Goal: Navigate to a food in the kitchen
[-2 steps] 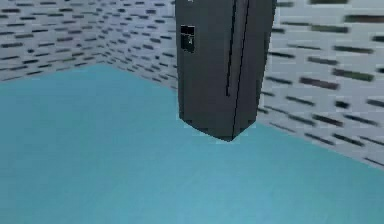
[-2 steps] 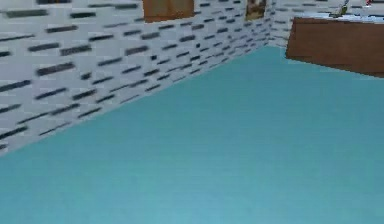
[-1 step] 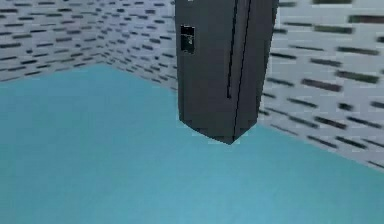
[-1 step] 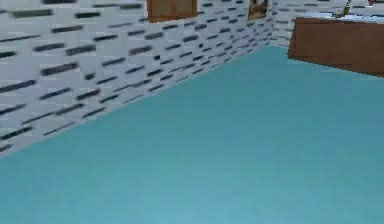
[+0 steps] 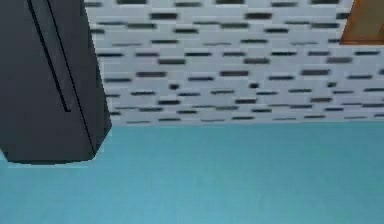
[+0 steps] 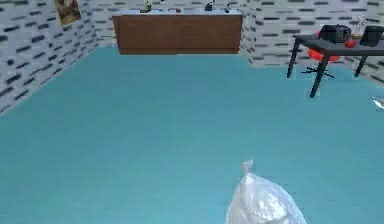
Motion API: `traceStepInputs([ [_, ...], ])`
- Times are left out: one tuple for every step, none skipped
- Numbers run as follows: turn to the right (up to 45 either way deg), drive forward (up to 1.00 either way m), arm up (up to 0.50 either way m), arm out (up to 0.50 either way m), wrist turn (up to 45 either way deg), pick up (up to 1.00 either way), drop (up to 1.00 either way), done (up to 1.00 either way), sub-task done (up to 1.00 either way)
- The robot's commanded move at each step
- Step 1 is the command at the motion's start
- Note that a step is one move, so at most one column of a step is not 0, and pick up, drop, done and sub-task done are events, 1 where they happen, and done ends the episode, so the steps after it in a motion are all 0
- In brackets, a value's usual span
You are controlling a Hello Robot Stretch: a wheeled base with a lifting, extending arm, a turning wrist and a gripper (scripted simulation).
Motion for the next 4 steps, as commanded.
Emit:
traceStepInputs([
  [36.0, 0.0, 0.0, 0.0, 0.0, 0.0, 0.0, 0.0, 0.0],
  [0.0, 0.4, 0.0, 0.0, 0.0, 0.0, 0.0, 0.0, 0.0],
  [45.0, 0.0, 0.0, 0.0, 0.0, 0.0, 0.0, 0.0, 0.0],
  [3.0, 0.0, 0.0, 0.0, 0.0, 0.0, 0.0, 0.0, 0.0],
])
